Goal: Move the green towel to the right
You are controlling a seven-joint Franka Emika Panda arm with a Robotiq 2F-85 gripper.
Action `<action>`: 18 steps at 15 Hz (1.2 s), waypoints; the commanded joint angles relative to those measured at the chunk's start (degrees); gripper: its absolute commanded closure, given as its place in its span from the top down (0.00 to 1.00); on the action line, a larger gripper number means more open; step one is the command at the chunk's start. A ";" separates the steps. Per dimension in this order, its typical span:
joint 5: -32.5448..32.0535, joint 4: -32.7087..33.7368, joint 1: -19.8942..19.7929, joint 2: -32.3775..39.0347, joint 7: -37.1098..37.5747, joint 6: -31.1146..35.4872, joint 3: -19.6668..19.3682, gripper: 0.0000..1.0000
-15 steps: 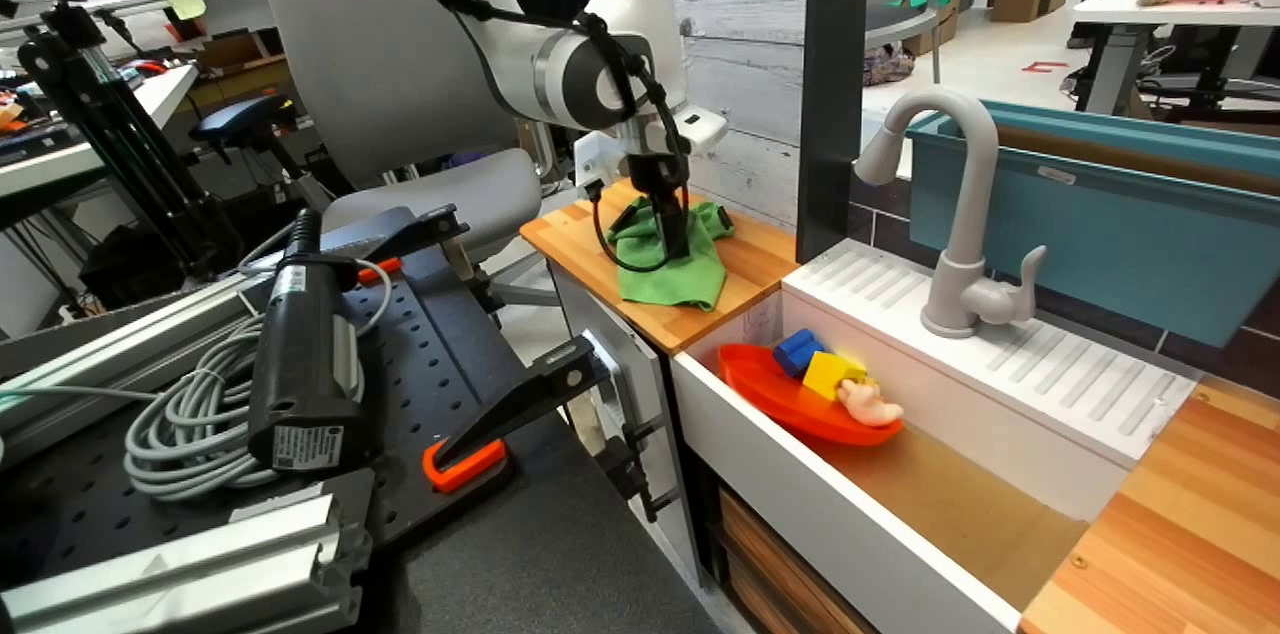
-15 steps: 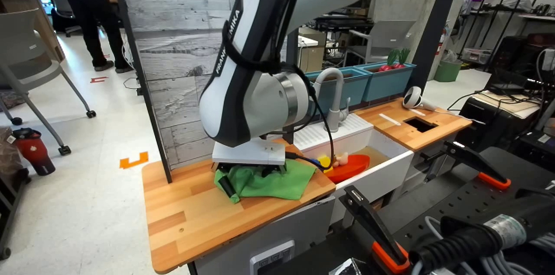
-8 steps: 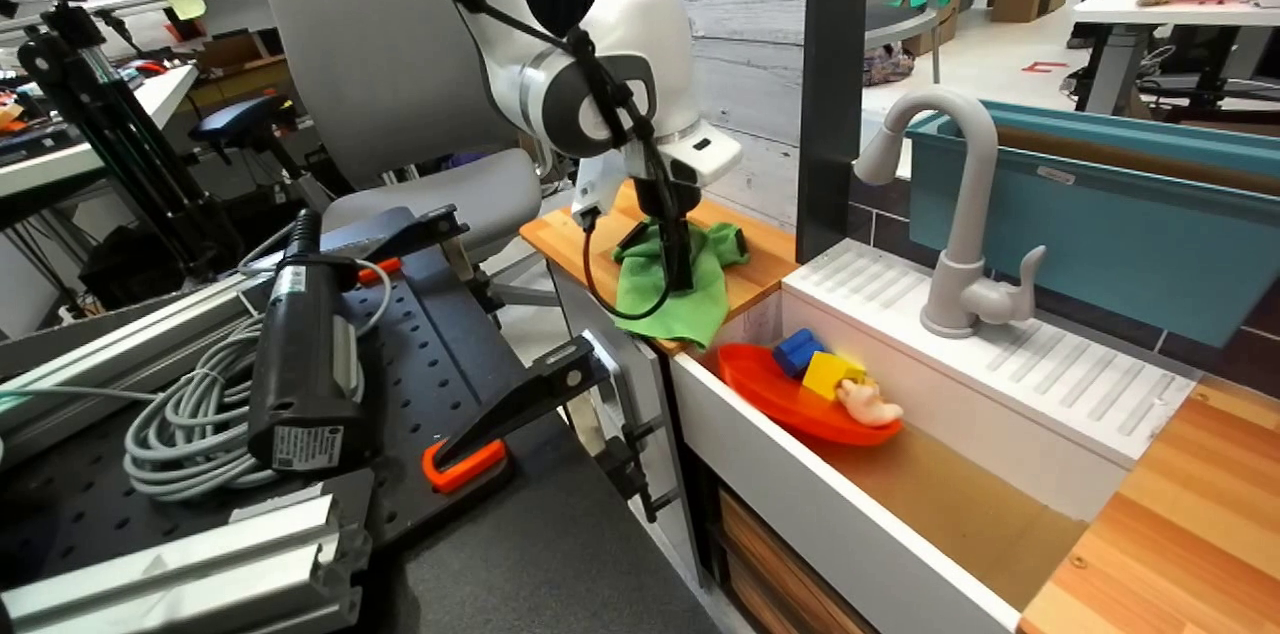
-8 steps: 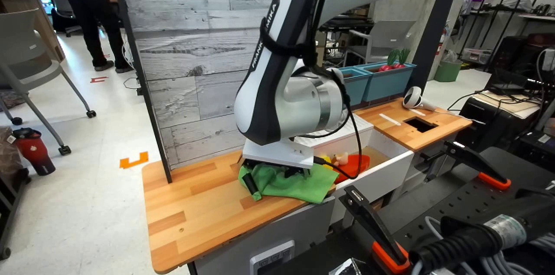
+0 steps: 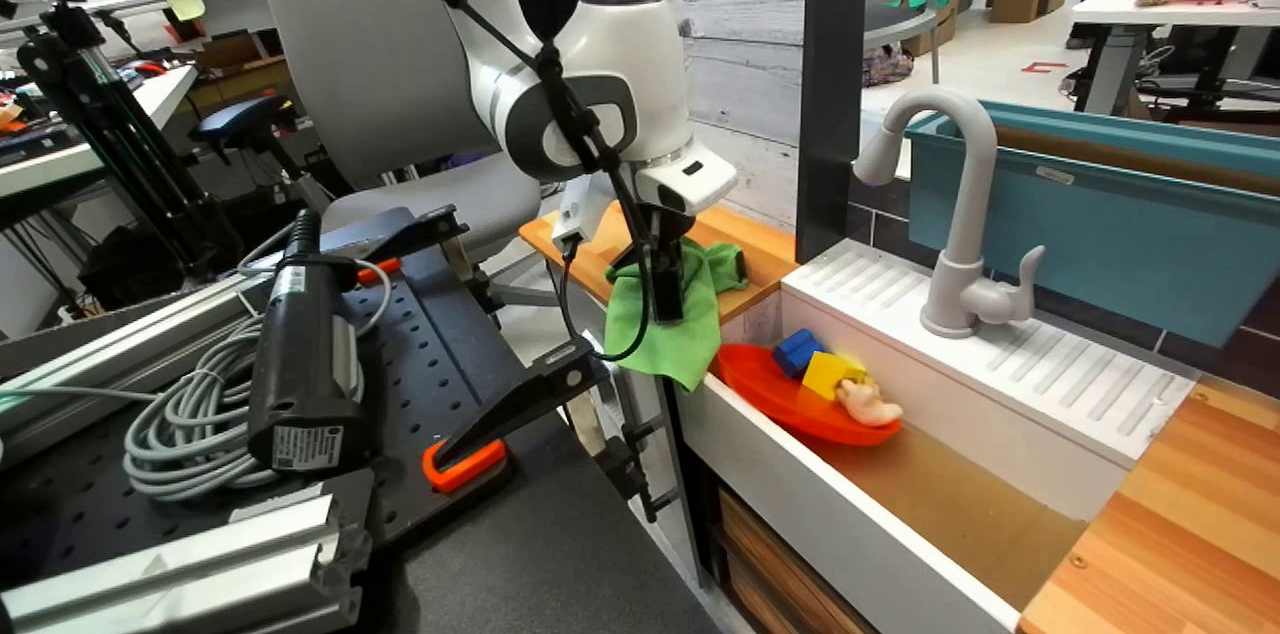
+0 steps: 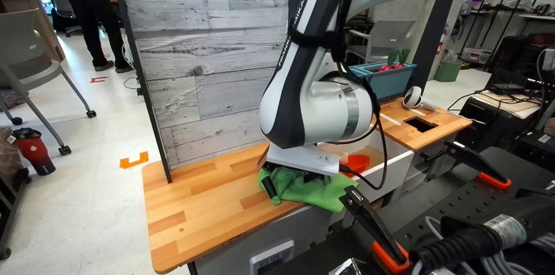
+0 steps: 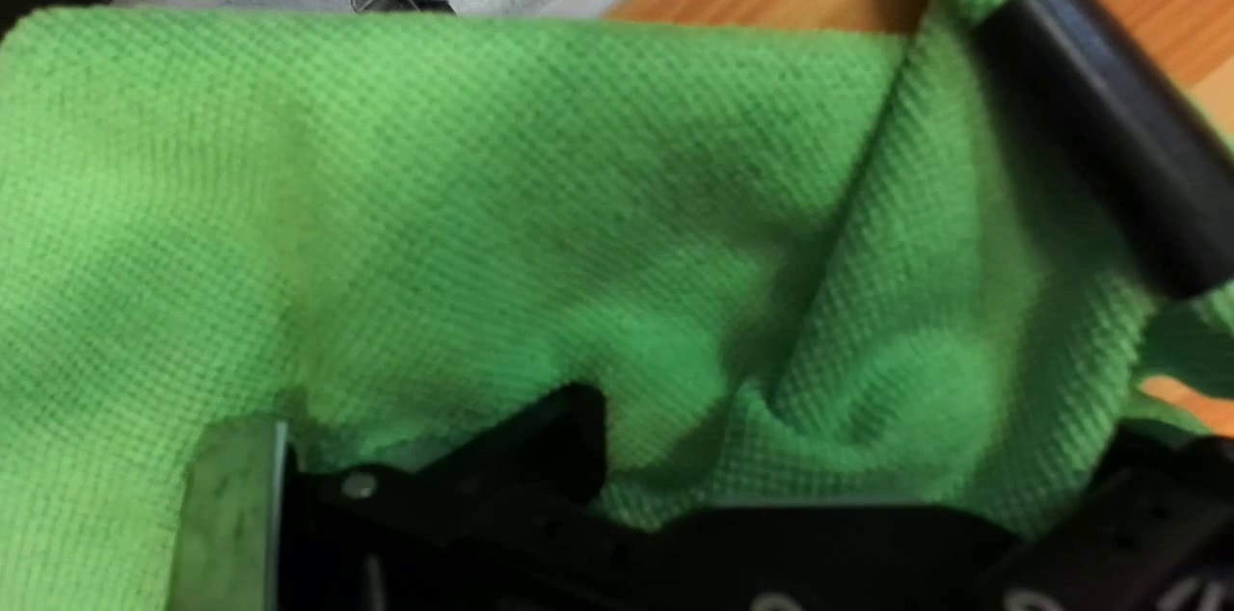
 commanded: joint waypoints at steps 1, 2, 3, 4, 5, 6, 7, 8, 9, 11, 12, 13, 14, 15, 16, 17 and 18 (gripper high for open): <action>1.95 -3.72 -0.28 -1.10 -2.22 1.82 0.64 1.00; 1.88 -4.08 -0.15 -1.71 -2.26 1.33 0.56 1.00; 1.90 -4.45 0.04 -2.31 -2.14 1.11 0.40 1.00; 1.87 -5.00 0.45 -3.27 -1.94 0.35 0.14 1.00; 2.05 -5.51 1.31 -3.99 -1.29 0.31 -0.50 1.00; 2.12 -6.25 2.15 -5.01 -0.84 0.18 -1.03 1.00; 2.11 -6.80 2.97 -5.90 -0.48 -0.23 -1.53 1.00; 2.13 -7.42 4.10 -6.88 0.06 -0.63 -2.28 1.00; 2.19 -8.03 5.48 -7.83 0.76 -0.82 -3.23 1.00; 2.02 -9.54 7.91 -9.92 1.66 -1.22 -4.80 1.00; 1.93 -10.14 9.06 -10.90 2.13 -1.69 -5.50 1.00; 1.86 -11.00 10.28 -11.83 2.69 -1.68 -6.26 1.00; 1.69 -12.54 11.12 -13.30 2.95 -1.32 -6.57 1.00; 1.48 -14.09 11.80 -14.72 3.01 -0.77 -6.73 1.00; 1.46 -16.54 12.76 -16.77 3.18 0.19 -6.92 1.00; 1.33 -18.42 13.48 -18.48 3.20 0.61 -7.03 1.00; 1.22 -20.48 14.43 -20.43 3.35 0.69 -7.26 1.00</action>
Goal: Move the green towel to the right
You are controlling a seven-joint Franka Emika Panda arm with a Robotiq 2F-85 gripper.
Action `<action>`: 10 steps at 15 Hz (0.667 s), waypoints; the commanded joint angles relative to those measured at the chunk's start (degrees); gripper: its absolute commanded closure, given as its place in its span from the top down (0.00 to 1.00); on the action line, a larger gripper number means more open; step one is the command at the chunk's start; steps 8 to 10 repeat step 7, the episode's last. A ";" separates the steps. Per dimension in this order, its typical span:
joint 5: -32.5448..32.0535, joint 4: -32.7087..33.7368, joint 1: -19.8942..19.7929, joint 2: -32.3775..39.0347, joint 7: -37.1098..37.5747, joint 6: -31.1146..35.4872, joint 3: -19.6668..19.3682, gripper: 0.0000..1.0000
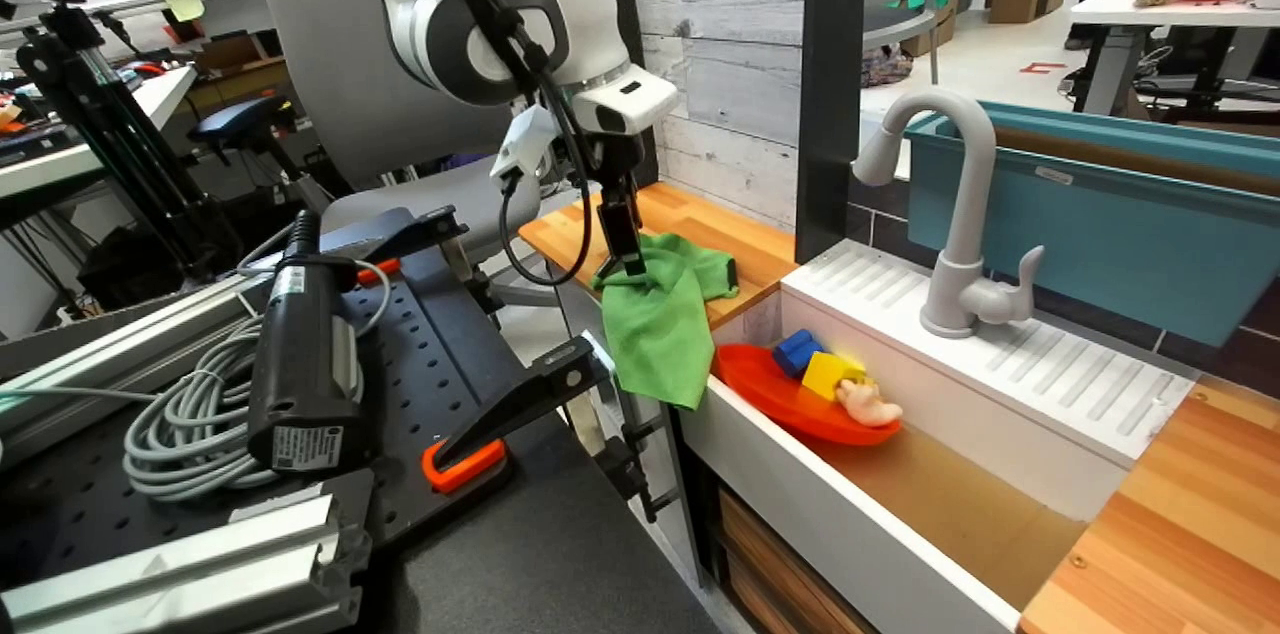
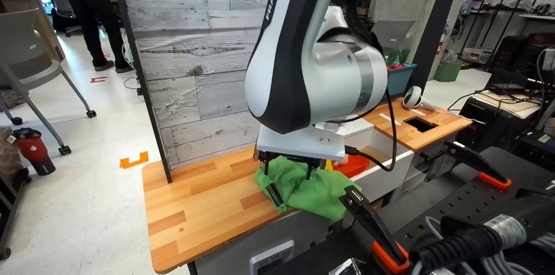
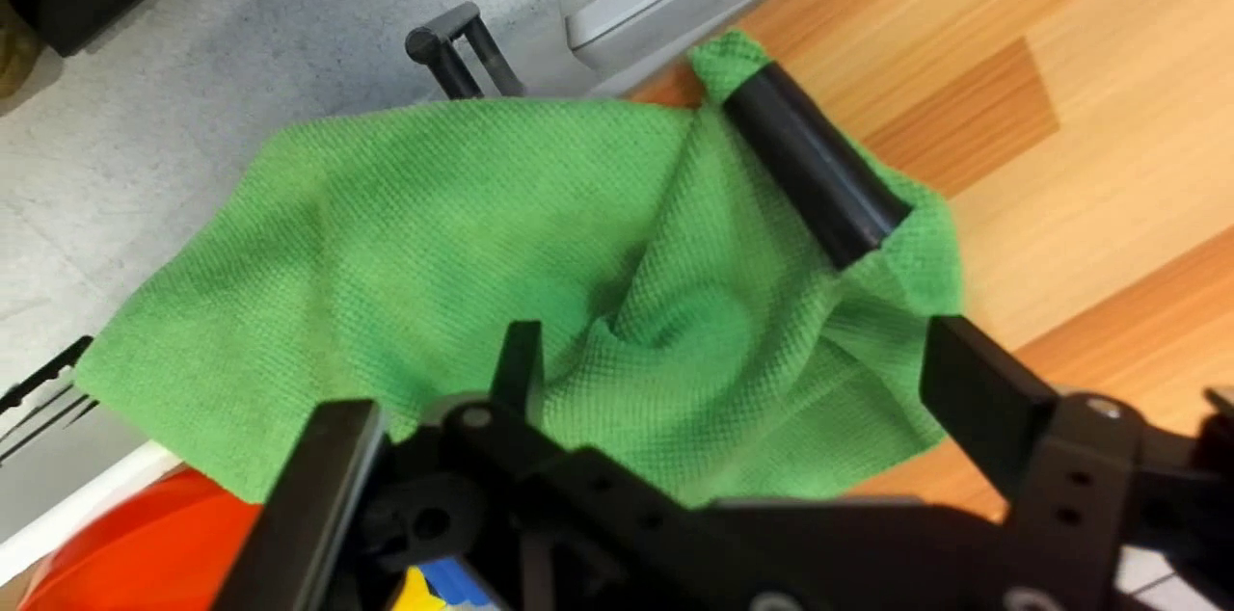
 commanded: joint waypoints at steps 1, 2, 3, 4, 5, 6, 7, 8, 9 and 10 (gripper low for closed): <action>0.77 -9.06 4.08 -8.63 0.64 0.60 -1.72 1.00; 0.32 -9.87 5.23 -9.74 0.82 -0.44 -2.32 1.00; -0.84 -10.08 7.39 -10.32 1.04 -2.81 -4.19 1.00; -0.07 -6.78 3.57 -6.70 -0.16 -0.49 -1.26 1.00; -0.38 -7.83 4.74 -7.79 0.08 -1.13 -2.01 1.00; -0.59 -8.48 5.59 -8.47 0.28 -1.50 -2.52 1.00; -0.68 -8.80 5.99 -8.77 0.37 -1.62 -2.75 1.00; -0.68 -8.80 5.99 -8.77 0.37 -1.62 -2.75 1.00; -0.68 -8.80 5.99 -8.77 0.37 -1.62 -2.75 1.00; -0.68 -8.80 5.99 -8.77 0.37 -1.62 -2.75 1.00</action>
